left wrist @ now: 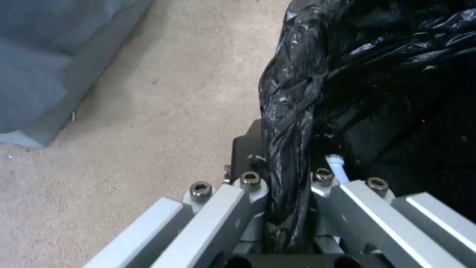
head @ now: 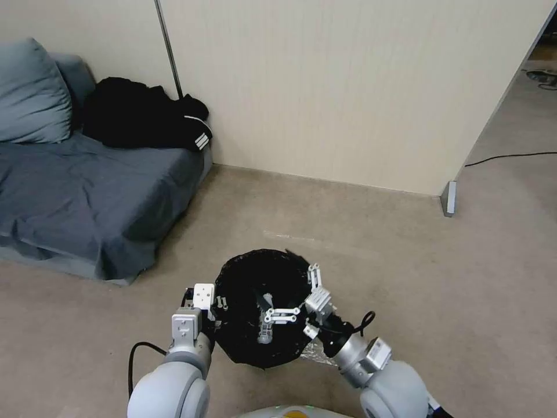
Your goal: Pick up the trash bin, then pick up the garbage from the floor and place it into the trash bin.
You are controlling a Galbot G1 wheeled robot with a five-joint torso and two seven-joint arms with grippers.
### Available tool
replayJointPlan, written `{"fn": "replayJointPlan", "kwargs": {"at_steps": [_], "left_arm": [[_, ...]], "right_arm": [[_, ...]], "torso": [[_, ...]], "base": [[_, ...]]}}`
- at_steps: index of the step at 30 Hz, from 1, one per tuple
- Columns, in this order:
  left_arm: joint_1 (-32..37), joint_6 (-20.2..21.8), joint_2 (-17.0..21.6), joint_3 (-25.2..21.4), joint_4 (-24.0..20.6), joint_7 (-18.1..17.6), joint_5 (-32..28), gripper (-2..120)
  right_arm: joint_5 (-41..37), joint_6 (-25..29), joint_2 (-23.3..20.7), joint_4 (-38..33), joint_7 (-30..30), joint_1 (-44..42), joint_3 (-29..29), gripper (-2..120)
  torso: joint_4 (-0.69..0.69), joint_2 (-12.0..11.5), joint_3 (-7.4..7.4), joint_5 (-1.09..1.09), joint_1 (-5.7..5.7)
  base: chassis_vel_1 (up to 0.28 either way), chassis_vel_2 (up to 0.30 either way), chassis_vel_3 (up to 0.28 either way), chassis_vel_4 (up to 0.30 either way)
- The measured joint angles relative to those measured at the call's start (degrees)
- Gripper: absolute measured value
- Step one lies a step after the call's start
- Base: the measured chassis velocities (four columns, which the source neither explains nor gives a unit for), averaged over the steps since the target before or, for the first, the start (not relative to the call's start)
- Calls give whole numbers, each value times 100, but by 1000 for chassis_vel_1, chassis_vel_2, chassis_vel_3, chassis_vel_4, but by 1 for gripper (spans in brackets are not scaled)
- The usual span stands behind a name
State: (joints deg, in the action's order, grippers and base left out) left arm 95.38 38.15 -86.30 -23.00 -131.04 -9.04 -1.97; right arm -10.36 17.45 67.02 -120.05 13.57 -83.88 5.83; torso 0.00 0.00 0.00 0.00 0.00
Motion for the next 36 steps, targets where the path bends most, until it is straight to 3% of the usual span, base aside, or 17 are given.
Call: {"fn": "replayJointPlan", "kwargs": {"at_steps": [5,17,36], "left_arm": [[-2,-74,10,-60,45,88,21,1],[46,-307,77,-205,31,292,-88,1],[97,-353,108,-252,-114,314,-201,1]], "right_arm": [[203,157,298,-187,-92,-144,412,100],[1310,136,1122,-444,-1498,-1011,1435,100],[1239,540,1359,-154,-1585,-1355,1835,100]], "torso": [[0,0,0,0,0],[-1,0,0,0,0],[-1,0,0,0,0]], "base": [[0,0,0,0],[0,0,0,0],[0,0,0,0]]}}
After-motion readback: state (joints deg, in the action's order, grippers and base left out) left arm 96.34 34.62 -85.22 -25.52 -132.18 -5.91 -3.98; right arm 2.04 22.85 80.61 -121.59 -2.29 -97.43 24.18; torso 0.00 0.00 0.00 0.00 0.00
